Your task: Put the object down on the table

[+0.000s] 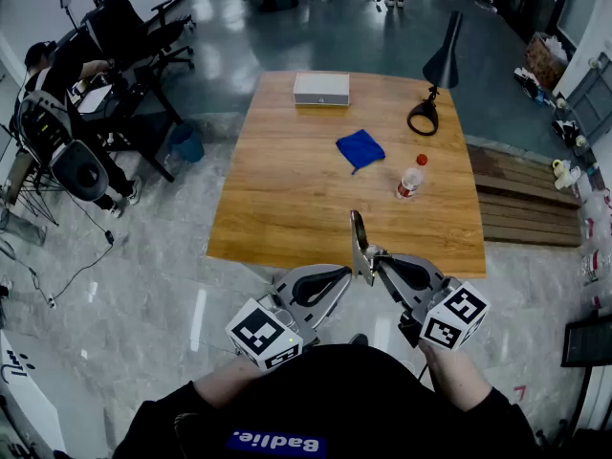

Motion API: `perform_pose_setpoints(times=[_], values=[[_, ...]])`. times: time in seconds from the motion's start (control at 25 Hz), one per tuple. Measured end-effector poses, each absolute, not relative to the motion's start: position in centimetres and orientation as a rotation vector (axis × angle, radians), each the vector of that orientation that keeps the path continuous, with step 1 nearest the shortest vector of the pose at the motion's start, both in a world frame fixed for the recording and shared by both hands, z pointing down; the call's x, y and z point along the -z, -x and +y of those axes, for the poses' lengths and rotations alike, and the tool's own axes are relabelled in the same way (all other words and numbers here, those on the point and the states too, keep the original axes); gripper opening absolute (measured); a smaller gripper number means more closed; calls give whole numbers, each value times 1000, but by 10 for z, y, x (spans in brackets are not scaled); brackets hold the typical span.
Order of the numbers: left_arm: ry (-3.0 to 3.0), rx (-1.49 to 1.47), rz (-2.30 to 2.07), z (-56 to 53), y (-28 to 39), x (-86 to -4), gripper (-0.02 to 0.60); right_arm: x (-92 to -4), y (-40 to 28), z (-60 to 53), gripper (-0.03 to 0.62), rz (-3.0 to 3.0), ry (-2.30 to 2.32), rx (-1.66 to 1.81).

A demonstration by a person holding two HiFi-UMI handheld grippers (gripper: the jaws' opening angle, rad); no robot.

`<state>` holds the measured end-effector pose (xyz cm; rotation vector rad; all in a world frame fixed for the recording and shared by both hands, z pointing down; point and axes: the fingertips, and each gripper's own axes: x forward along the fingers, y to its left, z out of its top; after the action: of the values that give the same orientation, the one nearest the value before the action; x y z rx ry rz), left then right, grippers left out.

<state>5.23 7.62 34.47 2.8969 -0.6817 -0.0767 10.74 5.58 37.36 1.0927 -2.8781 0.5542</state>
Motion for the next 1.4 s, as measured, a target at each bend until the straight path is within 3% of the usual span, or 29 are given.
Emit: perform_pose_setpoints(times=[1.0,1.4], values=[[-2874,57,-820,60,-77,-350,8,-383,-130,40,11,-2908,-929,-495],[-2871,110,-807,8,-44,-353,8,-399,-103,-3,11,-2853,-919,-469]])
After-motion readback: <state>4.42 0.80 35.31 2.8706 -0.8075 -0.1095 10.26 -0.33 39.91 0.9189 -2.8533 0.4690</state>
